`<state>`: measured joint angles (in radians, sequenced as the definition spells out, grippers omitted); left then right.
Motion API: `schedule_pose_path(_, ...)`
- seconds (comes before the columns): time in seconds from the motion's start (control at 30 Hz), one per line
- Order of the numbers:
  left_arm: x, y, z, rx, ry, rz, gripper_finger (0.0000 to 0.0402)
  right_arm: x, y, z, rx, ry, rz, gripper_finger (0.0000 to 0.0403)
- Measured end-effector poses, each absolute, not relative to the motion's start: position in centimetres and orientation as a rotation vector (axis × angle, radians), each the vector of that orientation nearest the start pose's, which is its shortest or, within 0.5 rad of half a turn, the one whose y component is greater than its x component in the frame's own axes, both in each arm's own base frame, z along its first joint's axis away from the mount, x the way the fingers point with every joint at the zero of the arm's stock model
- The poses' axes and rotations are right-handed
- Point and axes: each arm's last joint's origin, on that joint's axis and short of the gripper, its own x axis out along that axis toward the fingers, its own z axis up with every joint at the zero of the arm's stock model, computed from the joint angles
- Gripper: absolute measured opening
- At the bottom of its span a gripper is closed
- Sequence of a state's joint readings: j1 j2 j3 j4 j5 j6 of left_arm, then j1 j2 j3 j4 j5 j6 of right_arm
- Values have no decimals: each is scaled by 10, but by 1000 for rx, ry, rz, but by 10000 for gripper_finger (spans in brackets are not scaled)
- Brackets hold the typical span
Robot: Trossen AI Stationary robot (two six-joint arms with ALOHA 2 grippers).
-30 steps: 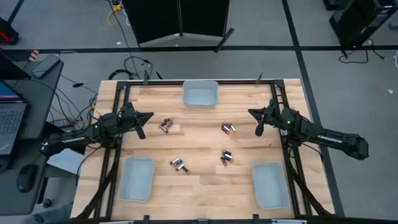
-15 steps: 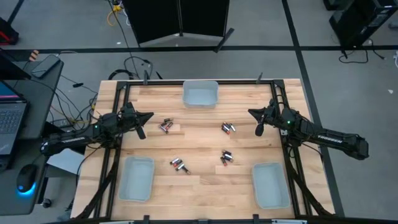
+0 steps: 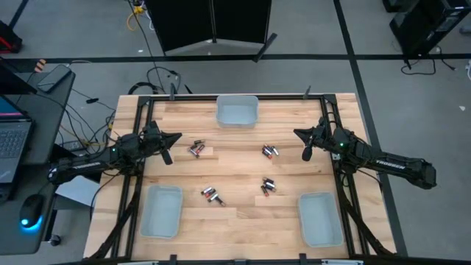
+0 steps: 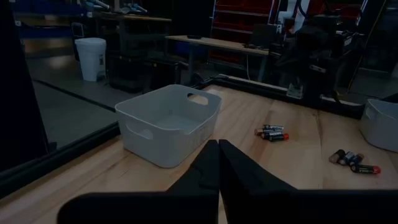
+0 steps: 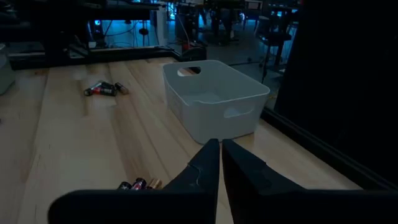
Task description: Sort batteries
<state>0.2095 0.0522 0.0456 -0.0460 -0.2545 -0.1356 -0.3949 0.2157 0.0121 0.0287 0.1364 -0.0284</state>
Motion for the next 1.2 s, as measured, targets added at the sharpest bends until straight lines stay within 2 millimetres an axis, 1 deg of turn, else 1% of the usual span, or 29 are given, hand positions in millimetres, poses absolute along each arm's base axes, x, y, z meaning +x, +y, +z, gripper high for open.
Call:
schedule_pose_path(0.8, 94, 27, 171, -132, 21, 467, 6, 99, -46, 153, -8, 184, -536, 32)
schedule_pose_path(0.9, 94, 27, 171, -132, 21, 467, 6, 96, -51, 155, -77, 185, -690, 32)
schedule_pose_path(0.93, 94, 27, 171, -132, 21, 467, 6, 96, -52, 156, -101, 187, -718, 32)
schedule_pose_path(1.1, 94, 27, 171, -132, 21, 467, 6, 93, -56, 158, -283, 243, -784, 32)
schedule_pose_path(1.2, 94, 27, 171, -132, 20, 466, 6, 93, -57, 158, -341, 274, -785, 32)
